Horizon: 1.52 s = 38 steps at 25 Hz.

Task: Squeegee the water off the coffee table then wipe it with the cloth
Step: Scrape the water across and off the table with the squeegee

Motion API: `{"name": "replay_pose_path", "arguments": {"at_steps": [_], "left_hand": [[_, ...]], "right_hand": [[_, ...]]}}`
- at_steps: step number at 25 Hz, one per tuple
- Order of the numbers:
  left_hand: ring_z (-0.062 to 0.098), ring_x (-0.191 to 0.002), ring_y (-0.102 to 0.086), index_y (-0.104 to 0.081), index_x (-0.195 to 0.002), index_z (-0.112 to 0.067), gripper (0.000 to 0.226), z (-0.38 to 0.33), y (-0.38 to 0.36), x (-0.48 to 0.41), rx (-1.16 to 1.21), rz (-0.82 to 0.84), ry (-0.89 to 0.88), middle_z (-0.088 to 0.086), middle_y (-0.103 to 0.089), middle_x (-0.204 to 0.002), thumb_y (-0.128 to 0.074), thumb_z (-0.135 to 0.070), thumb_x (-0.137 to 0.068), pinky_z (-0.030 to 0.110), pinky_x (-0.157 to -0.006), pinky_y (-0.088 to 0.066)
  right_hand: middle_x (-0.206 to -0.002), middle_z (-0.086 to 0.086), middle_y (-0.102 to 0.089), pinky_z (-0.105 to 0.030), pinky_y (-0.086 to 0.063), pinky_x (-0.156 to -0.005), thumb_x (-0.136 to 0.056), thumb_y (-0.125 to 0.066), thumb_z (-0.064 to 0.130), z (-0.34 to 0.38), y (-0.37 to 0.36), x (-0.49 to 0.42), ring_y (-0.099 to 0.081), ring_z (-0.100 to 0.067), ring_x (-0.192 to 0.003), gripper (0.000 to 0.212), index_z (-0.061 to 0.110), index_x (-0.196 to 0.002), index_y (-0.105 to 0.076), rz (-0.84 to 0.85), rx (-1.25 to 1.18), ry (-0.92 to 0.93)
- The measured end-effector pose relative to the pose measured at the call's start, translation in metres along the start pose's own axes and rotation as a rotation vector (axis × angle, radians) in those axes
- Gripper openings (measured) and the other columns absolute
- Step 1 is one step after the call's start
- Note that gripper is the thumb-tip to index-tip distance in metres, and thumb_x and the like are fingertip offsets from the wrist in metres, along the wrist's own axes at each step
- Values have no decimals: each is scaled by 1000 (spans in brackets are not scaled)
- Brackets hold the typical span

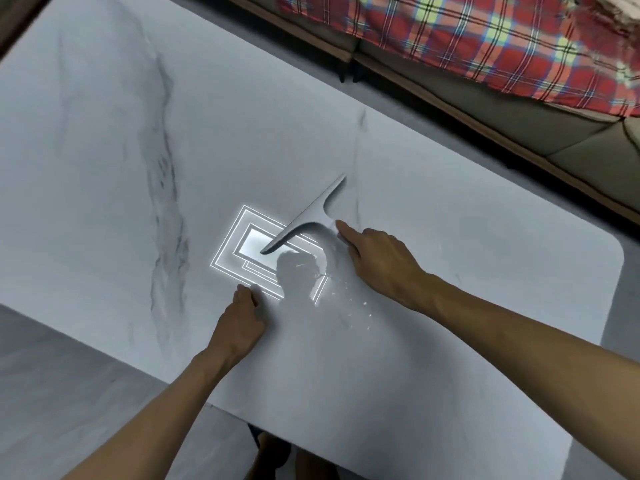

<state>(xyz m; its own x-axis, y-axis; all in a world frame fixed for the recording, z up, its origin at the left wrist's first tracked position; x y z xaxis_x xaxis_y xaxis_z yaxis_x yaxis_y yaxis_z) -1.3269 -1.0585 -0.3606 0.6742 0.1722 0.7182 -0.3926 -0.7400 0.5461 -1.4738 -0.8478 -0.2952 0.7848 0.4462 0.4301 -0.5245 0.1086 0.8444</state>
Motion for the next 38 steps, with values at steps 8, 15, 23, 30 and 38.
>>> {"name": "replay_pose_path", "arguments": {"at_steps": [8, 15, 23, 30, 38], "left_hand": [[11, -61, -39, -30, -76, -22, 33, 7, -15, 14, -97, 42, -141, 4, -37, -94, -47, 6, -76, 20, -49, -23], [29, -76, -54, -36, -87, -13, 20, 19, -31, 28, -107, 86, -135, 17, -54, -107, -44, 4, -79, 31, -57, -33], [32, -70, -56, -38, -99, -21, 31, 84, 46, 29, 193, -412, 149, 9, -57, -77, -40, 1, -77, 33, -54, -36], [24, -66, -51, -37, -99, -16, 25, 106, 37, 34, 158, -196, 170, 10, -55, -79, -45, -3, -79, 31, -50, -32], [21, -69, -51, -39, -98, -16, 21, 61, -1, 23, 121, -23, 109, 9, -54, -89, -49, -5, -83, 30, -54, -34]], "right_hand": [[-78, 3, -40, -29, -32, -54, -98, -37, 21, -54, -38, 133, -44, -24, -56, 56, 39, -149, -22, 115, 235, -96], [-78, 10, -43, -29, -38, -62, -99, -32, 34, -83, 0, 176, -51, -22, -69, 46, 50, -142, -27, 65, 210, -203], [-98, 2, -56, -31, -35, -62, -102, -31, 35, 104, -52, 29, -48, -25, -69, 42, 49, -142, -31, 140, 324, 439], [-97, 4, -56, -31, -42, -65, -100, -39, 27, 91, -53, 9, -58, -25, -79, 47, 52, -139, -33, 103, 275, 334], [-77, 7, -51, -31, -36, -59, -102, -26, 39, -92, -13, 118, -53, -25, -67, 40, 50, -139, -36, -103, 241, -289]]}}
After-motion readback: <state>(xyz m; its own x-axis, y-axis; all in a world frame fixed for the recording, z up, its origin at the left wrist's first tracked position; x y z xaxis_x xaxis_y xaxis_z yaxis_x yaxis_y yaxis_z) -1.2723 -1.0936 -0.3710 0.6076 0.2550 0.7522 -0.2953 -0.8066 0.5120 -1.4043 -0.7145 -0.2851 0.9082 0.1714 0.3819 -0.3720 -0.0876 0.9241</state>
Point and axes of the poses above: each hand's wrist, its own x-axis away from the middle knuckle, its own y-axis out of the back of the hand, z = x × y, the point moved 5 cm from there along -x, towards the middle knuckle
